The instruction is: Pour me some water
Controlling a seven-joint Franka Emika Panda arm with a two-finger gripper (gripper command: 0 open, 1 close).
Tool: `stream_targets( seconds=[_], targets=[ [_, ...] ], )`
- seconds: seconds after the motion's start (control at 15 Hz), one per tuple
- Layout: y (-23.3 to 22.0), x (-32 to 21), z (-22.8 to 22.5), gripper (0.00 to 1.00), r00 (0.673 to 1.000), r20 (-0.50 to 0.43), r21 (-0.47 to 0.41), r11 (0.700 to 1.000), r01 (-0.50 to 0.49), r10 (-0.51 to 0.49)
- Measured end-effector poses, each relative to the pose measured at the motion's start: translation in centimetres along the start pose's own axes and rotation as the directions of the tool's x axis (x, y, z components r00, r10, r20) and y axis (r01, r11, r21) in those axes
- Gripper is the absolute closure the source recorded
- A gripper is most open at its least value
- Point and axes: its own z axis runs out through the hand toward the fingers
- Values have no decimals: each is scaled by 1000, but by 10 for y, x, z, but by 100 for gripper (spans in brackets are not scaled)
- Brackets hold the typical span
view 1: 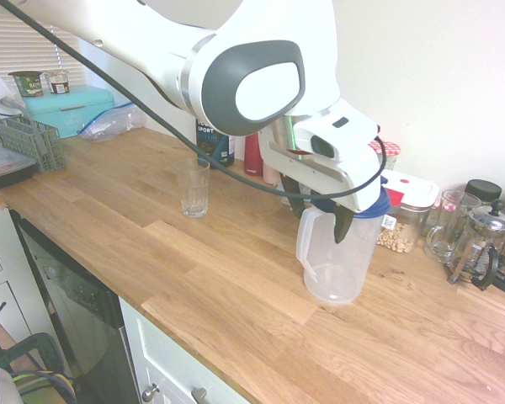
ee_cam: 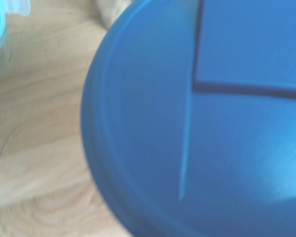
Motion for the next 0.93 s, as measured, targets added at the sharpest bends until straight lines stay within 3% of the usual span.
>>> stream_targets(
  seconds=[0.93],
  targets=[
    [0, -4, 14, 100, 1000, 14, -13, 1000, 4, -4]
  ],
)
